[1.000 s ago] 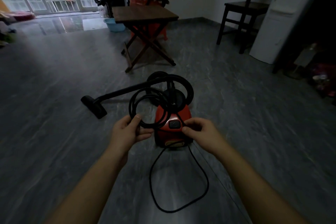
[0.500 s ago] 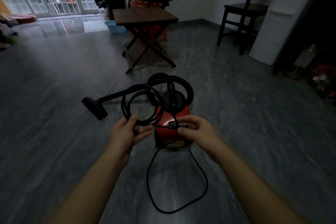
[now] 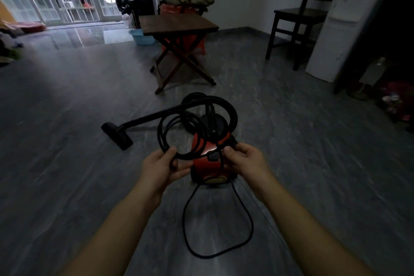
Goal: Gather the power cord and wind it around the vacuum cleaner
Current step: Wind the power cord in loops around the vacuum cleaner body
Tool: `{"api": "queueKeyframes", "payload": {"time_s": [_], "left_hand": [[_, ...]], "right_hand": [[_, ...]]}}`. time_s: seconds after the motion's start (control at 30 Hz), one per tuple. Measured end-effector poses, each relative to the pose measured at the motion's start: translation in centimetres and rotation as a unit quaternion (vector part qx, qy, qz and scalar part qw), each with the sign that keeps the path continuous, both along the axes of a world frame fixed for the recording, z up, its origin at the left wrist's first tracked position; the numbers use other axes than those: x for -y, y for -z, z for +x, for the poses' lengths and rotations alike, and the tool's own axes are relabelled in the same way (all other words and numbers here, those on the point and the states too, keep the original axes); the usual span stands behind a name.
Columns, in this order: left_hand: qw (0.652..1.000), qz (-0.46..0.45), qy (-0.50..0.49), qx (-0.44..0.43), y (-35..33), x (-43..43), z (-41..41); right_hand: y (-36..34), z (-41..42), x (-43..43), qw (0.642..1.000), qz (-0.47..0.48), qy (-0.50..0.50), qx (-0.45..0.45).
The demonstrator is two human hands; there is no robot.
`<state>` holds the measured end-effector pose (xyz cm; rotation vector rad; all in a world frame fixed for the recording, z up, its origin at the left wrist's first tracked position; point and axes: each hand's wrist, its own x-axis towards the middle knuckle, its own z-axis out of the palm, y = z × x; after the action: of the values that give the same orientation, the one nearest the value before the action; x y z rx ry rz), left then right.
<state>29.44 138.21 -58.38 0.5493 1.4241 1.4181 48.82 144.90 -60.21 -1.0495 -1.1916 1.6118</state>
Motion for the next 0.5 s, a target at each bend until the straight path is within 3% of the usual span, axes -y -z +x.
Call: {"api": "queueKeyframes", "payload": {"time_s": [0.13, 0.5], "left_hand": [[0.997, -0.02, 0.024, -0.077, 0.3, 0.5, 0.5], [0.99, -0.055, 0.079, -0.101, 0.0, 1.0, 1.5]], "right_hand": [[0.1, -0.4, 0.2, 0.999, 0.004, 0.023, 0.035], [0.4, -1.6, 0.8, 0.997, -0.023, 0.0, 0.067]]}}
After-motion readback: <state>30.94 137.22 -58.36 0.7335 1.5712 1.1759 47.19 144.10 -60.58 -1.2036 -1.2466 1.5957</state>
